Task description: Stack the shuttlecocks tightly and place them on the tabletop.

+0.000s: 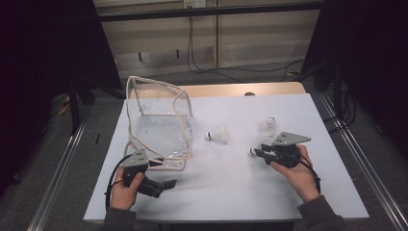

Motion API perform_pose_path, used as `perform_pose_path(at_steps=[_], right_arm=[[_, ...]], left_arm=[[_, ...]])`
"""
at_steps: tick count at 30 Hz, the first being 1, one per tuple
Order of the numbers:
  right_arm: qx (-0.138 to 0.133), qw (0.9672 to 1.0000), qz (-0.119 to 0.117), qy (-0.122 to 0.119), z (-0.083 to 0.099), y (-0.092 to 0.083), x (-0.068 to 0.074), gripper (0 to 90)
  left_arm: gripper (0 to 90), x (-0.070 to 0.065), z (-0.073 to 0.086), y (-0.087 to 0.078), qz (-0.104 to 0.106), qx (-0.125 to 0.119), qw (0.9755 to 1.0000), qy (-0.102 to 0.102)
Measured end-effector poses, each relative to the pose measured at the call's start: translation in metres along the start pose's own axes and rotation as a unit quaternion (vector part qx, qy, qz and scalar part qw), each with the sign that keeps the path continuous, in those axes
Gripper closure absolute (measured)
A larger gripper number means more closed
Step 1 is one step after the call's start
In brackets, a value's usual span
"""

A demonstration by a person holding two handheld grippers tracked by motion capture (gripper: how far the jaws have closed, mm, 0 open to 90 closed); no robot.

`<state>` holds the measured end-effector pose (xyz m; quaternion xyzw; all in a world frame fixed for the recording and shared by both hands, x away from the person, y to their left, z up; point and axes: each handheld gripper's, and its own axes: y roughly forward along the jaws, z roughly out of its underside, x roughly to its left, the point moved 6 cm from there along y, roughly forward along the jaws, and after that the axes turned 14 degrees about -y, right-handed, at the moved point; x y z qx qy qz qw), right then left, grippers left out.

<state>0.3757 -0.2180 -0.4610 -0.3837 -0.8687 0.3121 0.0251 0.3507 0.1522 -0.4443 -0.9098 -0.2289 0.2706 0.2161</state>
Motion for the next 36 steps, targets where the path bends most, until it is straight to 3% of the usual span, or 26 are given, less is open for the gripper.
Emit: perform_pose_path(at_steps=[8, 15, 21, 27, 36], right_arm=[[0.008, 1.0000, 0.003, 0.005, 0.004, -0.009, -0.003, 67.5], [0.018, 0.9997, -0.002, 0.014, 0.013, -0.015, -0.003, 74.5], [0.020, 0.9996, -0.004, 0.020, 0.019, -0.018, -0.004, 73.5], [0.016, 0.9997, -0.005, 0.016, 0.022, -0.019, -0.005, 63.5], [0.012, 0.9992, -0.011, 0.037, 0.028, -0.022, -0.007, 42.0]], left_arm=[[3.0, 0.000, 0.000, 0.000, 0.000, 0.000, 1.0000, 0.000], [3.0, 0.000, 0.000, 0.000, -0.001, 0.001, 1.0000, 0.002], [3.0, 0.000, 0.000, 0.001, -0.001, -0.001, 1.0000, 0.002], [2.9, 0.000, -0.001, 0.001, -0.001, 0.000, 1.0000, 0.004], [2.8, -0.001, -0.001, 0.001, -0.001, 0.000, 1.0000, 0.001]])
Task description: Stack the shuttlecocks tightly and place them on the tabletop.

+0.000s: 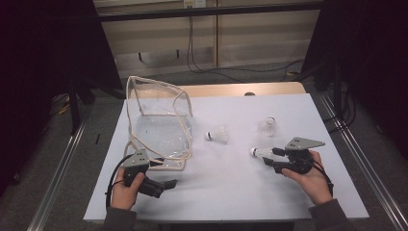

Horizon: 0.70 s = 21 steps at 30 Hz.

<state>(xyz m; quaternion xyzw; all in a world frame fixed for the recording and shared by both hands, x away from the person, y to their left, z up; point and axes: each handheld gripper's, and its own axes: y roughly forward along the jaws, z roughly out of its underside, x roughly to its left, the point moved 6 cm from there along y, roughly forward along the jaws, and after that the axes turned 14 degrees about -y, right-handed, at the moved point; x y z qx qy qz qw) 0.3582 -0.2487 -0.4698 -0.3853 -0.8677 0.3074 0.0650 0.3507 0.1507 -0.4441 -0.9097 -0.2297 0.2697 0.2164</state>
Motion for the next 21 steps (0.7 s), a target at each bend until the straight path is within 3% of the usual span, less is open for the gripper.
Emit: perform_pose_path(at_steps=[10, 21], right_arm=[[-0.004, 0.9999, 0.008, 0.004, 0.0026, -0.0049, -0.0023, 30.2], [-0.006, 0.9998, 0.015, 0.013, 0.0060, -0.0094, -0.0042, 24.8]], left_arm=[[2.8, -0.0001, -0.0004, 0.0002, 0.001, 0.001, 1.0000, 0.002], [2.8, -0.0006, -0.0005, 0.0004, 0.001, 0.001, 1.0000, 0.002]])
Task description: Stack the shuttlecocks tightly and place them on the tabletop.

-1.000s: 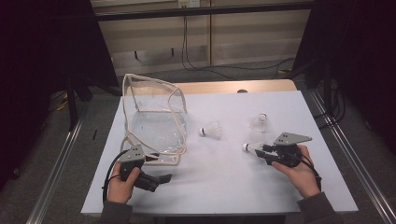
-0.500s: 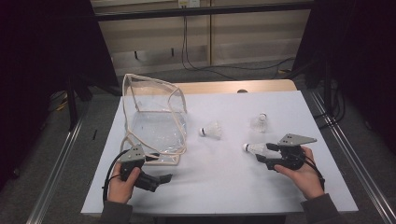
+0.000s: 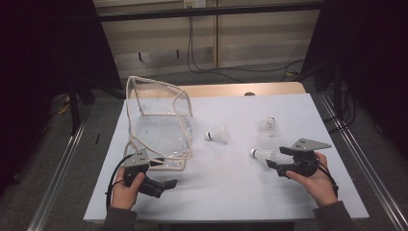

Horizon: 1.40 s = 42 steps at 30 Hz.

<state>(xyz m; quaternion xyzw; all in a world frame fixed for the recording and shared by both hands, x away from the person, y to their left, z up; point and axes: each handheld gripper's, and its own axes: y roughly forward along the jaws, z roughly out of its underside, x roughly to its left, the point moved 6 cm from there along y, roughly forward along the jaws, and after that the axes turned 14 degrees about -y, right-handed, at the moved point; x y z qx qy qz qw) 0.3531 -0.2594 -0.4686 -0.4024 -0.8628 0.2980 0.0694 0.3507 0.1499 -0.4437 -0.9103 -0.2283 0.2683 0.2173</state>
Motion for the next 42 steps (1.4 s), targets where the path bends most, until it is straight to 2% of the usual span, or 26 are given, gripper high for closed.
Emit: perform_pose_path(at_steps=[11, 14, 19, 24, 28, 42], right_arm=[[0.000, 1.0000, -0.007, 0.001, 0.002, 0.000, 0.008, 19.0], [0.001, 0.9999, -0.009, 0.007, 0.001, 0.001, 0.011, 16.5], [0.010, 0.9998, -0.013, 0.009, 0.003, 0.004, 0.014, 14.9], [0.020, 0.9994, -0.030, 0.002, 0.005, 0.009, 0.020, 28.5], [0.020, 0.9994, -0.029, 0.000, 0.003, 0.012, 0.022, 38.2], [0.020, 0.9996, -0.021, -0.007, -0.001, 0.020, 0.024, 53.8]], left_arm=[[2.8, 0.000, 0.000, 0.000, 0.000, 0.000, 1.0000, 0.001], [2.8, 0.000, 0.000, 0.000, 0.000, -0.001, 1.0000, 0.001], [2.8, -0.001, 0.000, 0.000, -0.001, -0.001, 1.0000, 0.001], [2.8, -0.001, 0.000, 0.000, 0.000, 0.000, 1.0000, 0.000], [2.8, -0.001, 0.000, 0.000, 0.000, 0.001, 1.0000, 0.001], [2.8, -0.001, 0.000, 0.000, 0.001, 0.000, 1.0000, 0.002]])
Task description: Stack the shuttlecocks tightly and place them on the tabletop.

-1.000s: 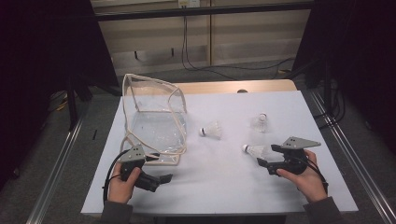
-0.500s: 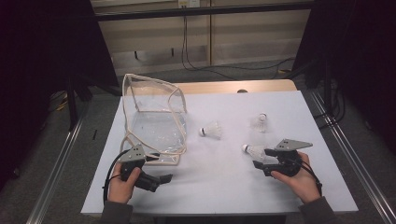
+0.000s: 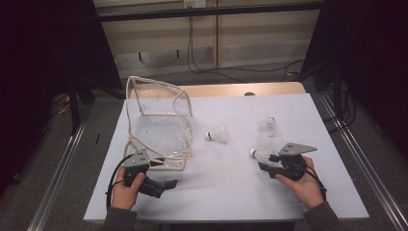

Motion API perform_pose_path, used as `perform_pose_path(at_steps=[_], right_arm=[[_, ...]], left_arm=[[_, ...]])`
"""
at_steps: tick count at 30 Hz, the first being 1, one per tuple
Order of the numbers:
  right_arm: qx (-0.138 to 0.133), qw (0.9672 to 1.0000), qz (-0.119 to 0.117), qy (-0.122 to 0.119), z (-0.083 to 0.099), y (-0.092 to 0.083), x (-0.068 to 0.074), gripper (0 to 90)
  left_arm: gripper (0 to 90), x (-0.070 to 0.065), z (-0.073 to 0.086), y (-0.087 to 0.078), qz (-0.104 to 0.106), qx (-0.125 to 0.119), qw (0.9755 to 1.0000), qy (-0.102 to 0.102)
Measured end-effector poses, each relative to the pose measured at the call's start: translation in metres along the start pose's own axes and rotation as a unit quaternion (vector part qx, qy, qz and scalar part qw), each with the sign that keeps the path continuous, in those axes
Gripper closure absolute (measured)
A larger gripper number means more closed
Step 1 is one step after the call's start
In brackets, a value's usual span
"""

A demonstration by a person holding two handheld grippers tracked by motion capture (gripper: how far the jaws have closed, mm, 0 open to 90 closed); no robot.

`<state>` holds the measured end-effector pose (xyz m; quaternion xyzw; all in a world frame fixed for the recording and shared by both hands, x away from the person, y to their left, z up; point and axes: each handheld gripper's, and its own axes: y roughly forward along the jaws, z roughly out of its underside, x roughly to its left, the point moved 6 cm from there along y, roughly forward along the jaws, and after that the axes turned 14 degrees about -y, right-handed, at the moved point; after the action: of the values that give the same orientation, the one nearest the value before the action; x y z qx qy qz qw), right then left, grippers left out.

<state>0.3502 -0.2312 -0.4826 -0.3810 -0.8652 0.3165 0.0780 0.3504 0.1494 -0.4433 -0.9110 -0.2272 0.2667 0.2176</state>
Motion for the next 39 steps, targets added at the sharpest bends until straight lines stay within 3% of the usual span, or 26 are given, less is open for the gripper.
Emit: perform_pose_path(at_steps=[17, 25, 39], right_arm=[[-0.009, 0.9999, -0.003, 0.009, 0.000, 0.000, -0.006, 87.7], [-0.023, 0.9995, -0.013, 0.018, -0.002, -0.004, -0.010, 90.0], [-0.038, 0.9989, -0.027, 0.000, -0.020, 0.003, -0.006, 90.0]], left_arm=[[2.8, 0.000, 0.000, -0.001, -0.001, 0.001, 1.0000, 0.002], [2.8, -0.001, 0.001, -0.002, -0.003, 0.000, 1.0000, 0.002], [2.8, -0.001, 0.002, -0.002, -0.001, 0.000, 1.0000, 0.001]])
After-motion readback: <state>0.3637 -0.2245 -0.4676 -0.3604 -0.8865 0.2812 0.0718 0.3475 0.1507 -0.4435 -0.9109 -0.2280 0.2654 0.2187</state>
